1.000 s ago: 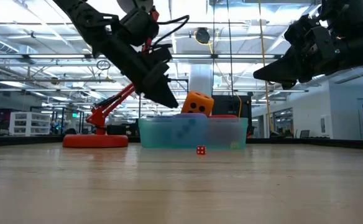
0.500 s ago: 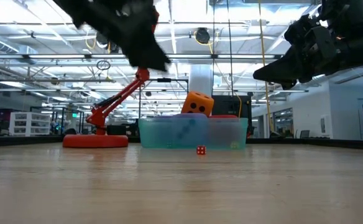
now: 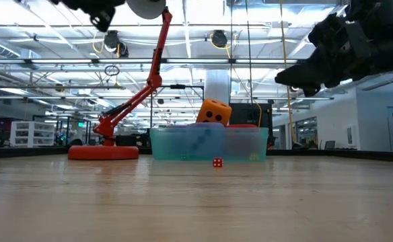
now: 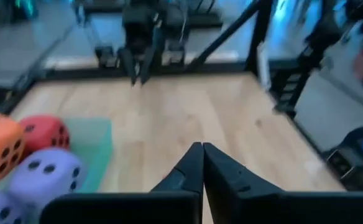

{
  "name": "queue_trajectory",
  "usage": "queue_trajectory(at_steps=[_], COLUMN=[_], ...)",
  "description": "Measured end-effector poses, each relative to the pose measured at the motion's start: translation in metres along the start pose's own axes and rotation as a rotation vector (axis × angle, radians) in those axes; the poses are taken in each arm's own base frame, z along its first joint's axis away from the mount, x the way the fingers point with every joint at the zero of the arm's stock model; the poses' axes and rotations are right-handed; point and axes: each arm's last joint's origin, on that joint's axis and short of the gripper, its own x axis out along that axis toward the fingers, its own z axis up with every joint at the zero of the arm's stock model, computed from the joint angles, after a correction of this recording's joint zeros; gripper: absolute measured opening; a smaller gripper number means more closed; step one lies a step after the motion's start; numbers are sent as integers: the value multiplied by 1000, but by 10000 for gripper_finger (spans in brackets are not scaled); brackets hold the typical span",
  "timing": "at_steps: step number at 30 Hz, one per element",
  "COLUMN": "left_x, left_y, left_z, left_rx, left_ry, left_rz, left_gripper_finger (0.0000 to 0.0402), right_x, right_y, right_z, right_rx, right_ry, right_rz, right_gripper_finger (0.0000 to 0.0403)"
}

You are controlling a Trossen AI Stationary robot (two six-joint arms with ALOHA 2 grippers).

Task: Pick & Place Dice
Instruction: Put the small red die into the blue bin

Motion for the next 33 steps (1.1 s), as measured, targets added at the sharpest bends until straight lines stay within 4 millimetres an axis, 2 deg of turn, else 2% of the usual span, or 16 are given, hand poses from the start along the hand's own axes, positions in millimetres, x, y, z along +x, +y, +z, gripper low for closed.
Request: queue_trajectory(at_steps=[2, 6, 11, 14, 18, 25, 28, 33], left_x=[-7, -12, -17, -22, -26, -36, -41, -45], left_y=[-4, -5, -4, -2, 2, 9, 11, 14], left_z=[-15, -55, -96, -104, -114, -116, -114, -111], left_rx=[13, -26, -17, -30, 6, 27, 6, -64], left_ry=[-77, -219, -283, -276, -247, -243, -273, -310], left_rz=[-12, 77, 60, 80, 118, 88, 90, 109], left_gripper_finger=[5, 5, 4, 3, 3, 5, 3, 17], right_x=[0, 0, 1, 7, 18, 30, 36, 48], right_y=[0, 3, 9, 13, 29, 65, 77, 94], right_z=[1, 0, 5, 12, 36, 52, 47, 21], right_rx=[21, 38, 63, 61, -7, -85, -51, -60], right_ry=[-12, 5, 6, 84, 193, 201, 245, 305], right_rz=[6, 103, 134, 135, 91, 37, 57, 7], right_gripper_finger=[69, 83, 113, 134, 158, 187, 201, 221])
